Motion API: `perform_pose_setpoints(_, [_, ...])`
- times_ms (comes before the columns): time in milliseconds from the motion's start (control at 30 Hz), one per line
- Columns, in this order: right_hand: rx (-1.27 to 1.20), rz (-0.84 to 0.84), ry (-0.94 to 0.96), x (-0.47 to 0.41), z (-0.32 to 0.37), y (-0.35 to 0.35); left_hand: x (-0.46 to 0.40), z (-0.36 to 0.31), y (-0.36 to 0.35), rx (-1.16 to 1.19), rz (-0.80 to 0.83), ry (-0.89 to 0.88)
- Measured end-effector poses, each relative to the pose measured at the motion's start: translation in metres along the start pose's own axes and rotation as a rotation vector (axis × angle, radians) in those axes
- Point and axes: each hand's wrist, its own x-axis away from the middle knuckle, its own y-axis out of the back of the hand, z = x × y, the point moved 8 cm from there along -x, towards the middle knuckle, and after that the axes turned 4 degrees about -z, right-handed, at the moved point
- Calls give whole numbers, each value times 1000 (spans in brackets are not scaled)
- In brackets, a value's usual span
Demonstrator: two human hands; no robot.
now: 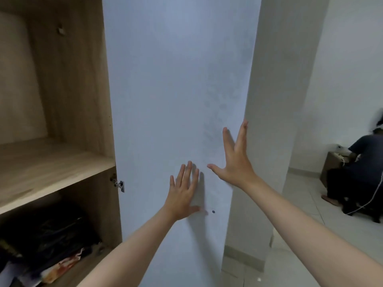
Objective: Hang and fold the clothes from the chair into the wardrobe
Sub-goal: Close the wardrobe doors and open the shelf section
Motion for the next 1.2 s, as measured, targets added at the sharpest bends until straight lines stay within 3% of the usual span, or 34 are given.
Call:
perform_pose_setpoints(267, [234, 1, -48, -24, -39, -44, -39, 31, -28, -40, -32, 6])
perform_pose_setpoints(567, [233, -13, -39, -19, -42, -52, -39, 30, -29, -52, -113, 8])
perform_pose_setpoints(700, [210, -64, 77, -13, -23, -51, -25, 27, -9, -33, -132, 13])
perform_pose_setpoints(933, [-119, -62, 292, 6, 59, -55, 53, 33, 62, 8, -202, 383])
perform_pose_setpoints(1200, [-584, 72, 520, 90, 225, -17, 264, -28, 189, -183, -373, 862])
